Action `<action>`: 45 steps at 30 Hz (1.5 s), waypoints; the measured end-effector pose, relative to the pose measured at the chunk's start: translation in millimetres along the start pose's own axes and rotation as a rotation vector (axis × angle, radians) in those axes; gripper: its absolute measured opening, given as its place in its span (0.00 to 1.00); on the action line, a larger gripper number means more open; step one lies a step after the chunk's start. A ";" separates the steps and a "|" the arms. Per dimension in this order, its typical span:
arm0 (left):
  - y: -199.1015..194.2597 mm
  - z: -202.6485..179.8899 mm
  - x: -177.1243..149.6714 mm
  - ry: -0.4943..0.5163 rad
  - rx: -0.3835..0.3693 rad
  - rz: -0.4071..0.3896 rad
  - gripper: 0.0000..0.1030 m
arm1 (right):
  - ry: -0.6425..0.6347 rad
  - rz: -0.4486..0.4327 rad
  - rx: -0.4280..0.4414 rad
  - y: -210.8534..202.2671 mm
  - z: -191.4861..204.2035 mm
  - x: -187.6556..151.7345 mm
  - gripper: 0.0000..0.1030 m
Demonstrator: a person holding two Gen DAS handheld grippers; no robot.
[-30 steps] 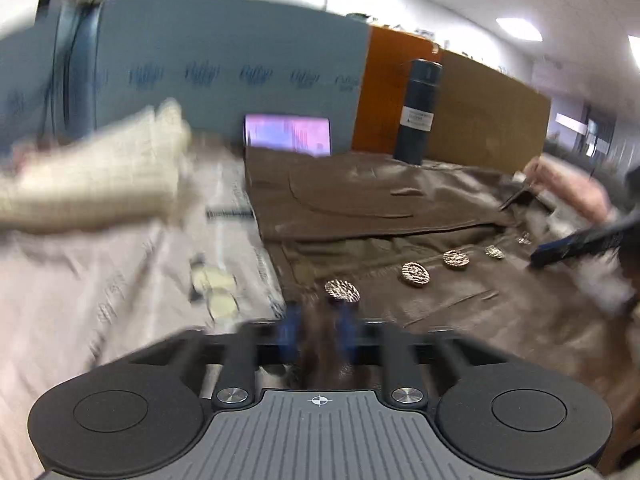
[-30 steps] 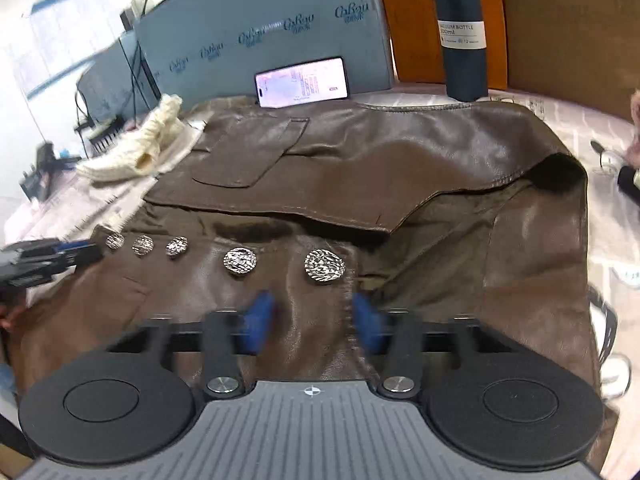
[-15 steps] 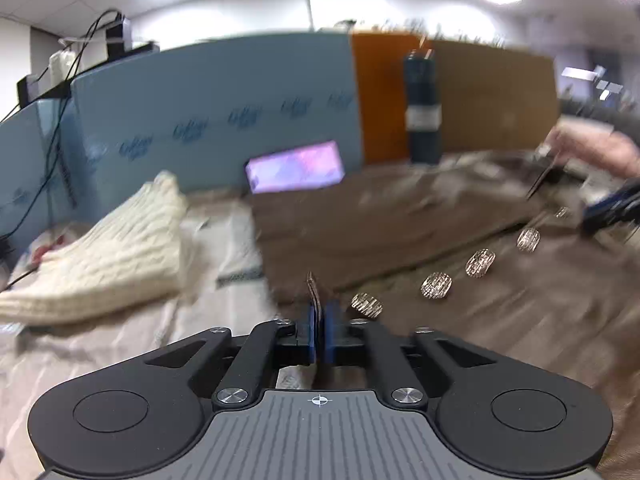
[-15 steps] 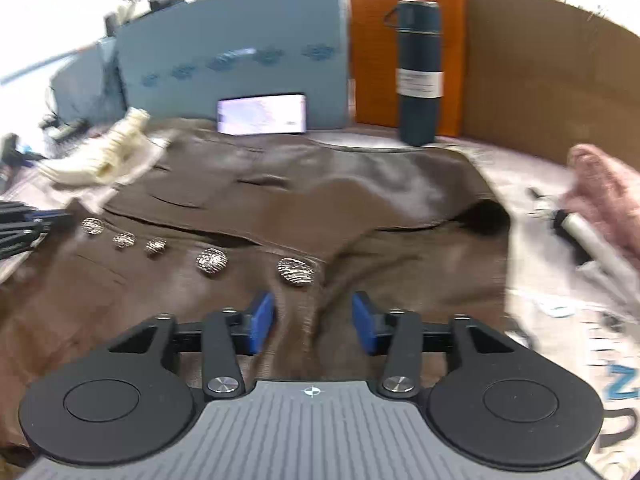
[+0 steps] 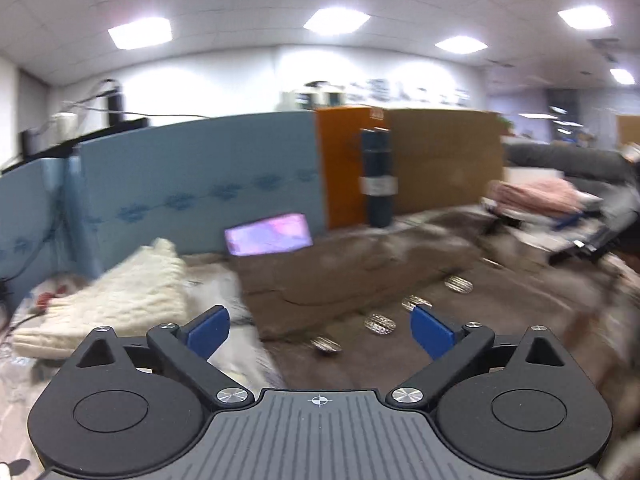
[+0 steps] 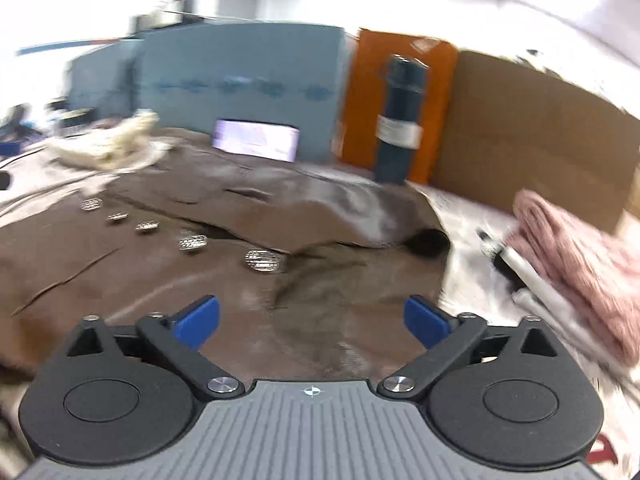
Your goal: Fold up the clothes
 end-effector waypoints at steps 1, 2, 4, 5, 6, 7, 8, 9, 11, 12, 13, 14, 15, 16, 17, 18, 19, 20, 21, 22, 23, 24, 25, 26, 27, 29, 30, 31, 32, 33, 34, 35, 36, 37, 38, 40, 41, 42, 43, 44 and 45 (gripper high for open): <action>-5.1 -5.4 -3.7 0.034 -0.037 0.005 0.98 | -0.033 -0.010 0.019 -4.8 3.1 -3.3 0.98; -10.2 -10.7 -7.4 0.068 -0.073 0.010 0.99 | -0.059 -0.011 0.038 -8.4 5.7 -6.2 0.98; -17.9 -24.7 -18.1 0.157 -0.125 0.035 0.99 | -0.104 -0.009 0.077 -14.8 9.9 -13.0 0.98; -19.7 -31.4 -22.7 0.202 -0.132 0.052 0.99 | -0.129 -0.002 0.091 -17.9 12.9 -16.9 0.98; -21.1 -39.2 -27.3 0.243 -0.119 0.069 0.99 | -0.155 0.002 0.100 -20.3 15.5 -21.0 0.98; -21.6 -46.0 -31.2 0.277 -0.095 0.085 0.99 | -0.179 0.005 0.106 -23.4 18.3 -24.4 0.98; -20.6 -51.4 -34.0 0.300 -0.071 0.107 0.99 | -0.198 0.011 0.107 -26.0 21.4 -27.7 0.98; -17.5 -56.0 -36.1 0.323 -0.053 0.135 0.99 | -0.212 0.016 0.107 -28.4 22.5 -30.7 0.98; -9.8 -65.9 -39.5 0.375 -0.010 0.188 0.99 | -0.232 0.027 0.109 -33.5 24.8 -37.2 0.98; -5.4 -70.4 -40.5 0.399 0.016 0.203 0.99 | -0.238 0.033 0.109 -35.1 25.1 -39.3 0.98; -1.1 -73.5 -41.1 0.415 0.033 0.213 0.99 | -0.246 0.039 0.103 -36.2 26.2 -40.9 0.98; 2.3 -74.9 -41.1 0.423 0.038 0.215 0.99 | -0.257 0.046 0.096 -36.3 28.2 -42.5 0.98; 4.4 -74.1 -40.4 0.418 0.037 0.208 0.99 | -0.269 0.053 0.091 -36.3 30.2 -43.8 0.98; 6.2 -72.7 -39.4 0.410 0.033 0.199 0.99 | -0.283 0.062 0.089 -35.5 32.1 -44.2 0.98; 8.1 -72.0 -38.3 0.400 0.031 0.191 0.99 | -0.298 0.073 0.088 -33.8 33.6 -44.6 0.98; 10.1 -71.4 -37.1 0.390 0.031 0.184 0.99 | -0.313 0.082 0.087 -31.6 35.1 -44.9 0.98; 12.1 -70.8 -35.9 0.380 0.030 0.176 0.99 | -0.328 0.088 0.088 -29.6 36.8 -44.7 0.98; 14.0 -71.5 -34.9 0.376 0.031 0.169 0.99 | -0.341 0.090 0.092 -27.5 38.3 -43.8 0.98; 15.9 -72.7 -34.0 0.375 0.034 0.162 0.99 | -0.354 0.091 0.098 -25.4 40.0 -42.7 0.98; 17.7 -73.9 -33.0 0.373 0.036 0.155 0.99 | -0.365 0.087 0.109 -23.3 42.1 -40.9 0.98; 18.4 -72.3 -32.0 0.362 0.025 0.152 0.99 | -0.378 0.083 0.119 -20.8 45.3 -38.8 0.98; 18.6 -69.7 -30.8 0.347 0.009 0.149 0.99 | -0.390 0.076 0.125 -18.1 48.9 -36.1 0.98; 18.9 -67.1 -29.7 0.332 -0.007 0.146 0.98 | -0.402 0.071 0.129 -15.6 52.3 -33.5 0.98; 19.1 -64.5 -28.6 0.317 -0.022 0.143 0.97 | -0.411 0.070 0.127 -13.6 54.8 -31.3 0.98; 19.4 -61.9 -27.5 0.303 -0.038 0.141 0.91 | -0.419 0.068 0.126 -11.6 57.3 -29.1 0.98; 19.9 -56.7 -25.2 0.273 -0.070 0.135 0.63 | -0.423 0.072 0.113 -10.5 57.4 -26.0 0.98; 20.1 -54.1 -24.1 0.258 -0.086 0.132 0.38 | -0.412 0.075 0.095 -11.3 53.8 -26.2 0.98; 20.3 -51.5 -23.0 0.243 -0.102 0.130 0.29 | -0.400 0.079 0.074 -12.3 49.9 -26.4 0.98; 20.6 -48.9 -21.8 0.228 -0.117 0.127 0.28 | -0.383 0.088 0.046 -13.8 45.1 -27.0 0.96; 20.8 -46.3 -20.7 0.213 -0.133 0.124 0.22 | -0.368 0.094 0.020 -15.6 40.3 -27.6 0.95; 21.4 -43.8 -17.6 0.202 -0.127 0.106 0.20 | -0.358 0.094 0.002 -18.3 35.8 -28.4 0.94; 22.1 -41.4 -13.8 0.192 -0.114 0.083 0.19 | -0.348 0.094 -0.015 -21.1 31.3 -29.2 0.90; 22.8 -38.9 -10.1 0.182 -0.100 0.060 0.18 | -0.338 0.093 -0.030 -24.0 26.8 -29.7 0.79; 23.5 -36.5 -6.3 0.172 -0.087 0.036 0.16 | -0.327 0.086 -0.034 -27.0 22.0 -28.7 0.71; 24.1 -34.1 -2.5 0.162 -0.073 0.013 0.16 | -0.313 0.079 -0.032 -28.6 16.5 -26.4 0.54; 25.5 -29.2 5.0 0.142 -0.047 -0.033 0.13 | -0.287 0.060 -0.027 -31.6 5.7 -21.3 0.30; 26.1 -26.7 8.8 0.132 -0.033 -0.056 0.13 | -0.281 0.036 -0.025 -32.7 0.1 -16.8 0.25; 26.8 -24.3 12.5 0.122 -0.020 -0.080 0.13 | -0.270 0.001 -0.022 -34.0 -5.9 -10.8 0.20; 27.4 -21.8 16.3 0.112 -0.006 -0.103 0.13 | -0.254 -0.039 -0.015 -35.0 -12.7 -3.7 0.18; 31.0 -18.8 22.8 0.106 0.020 -0.121 0.13 | -0.241 -0.077 -0.011 -35.2 -19.3 3.8 0.14; 35.6 -15.4 30.3 0.102 0.050 -0.136 0.12 | -0.237 -0.108 -0.019 -33.4 -25.0 12.1 0.12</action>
Point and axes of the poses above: each gripper's, at about its wrist camera, not at the fingertips, and y roughly the way its jaws point, z to its left, x to its top, the point moved 1 cm from there along y, roughly the way its jaws point, and after that the axes turned 15 degrees about z, right-handed, at the moved point
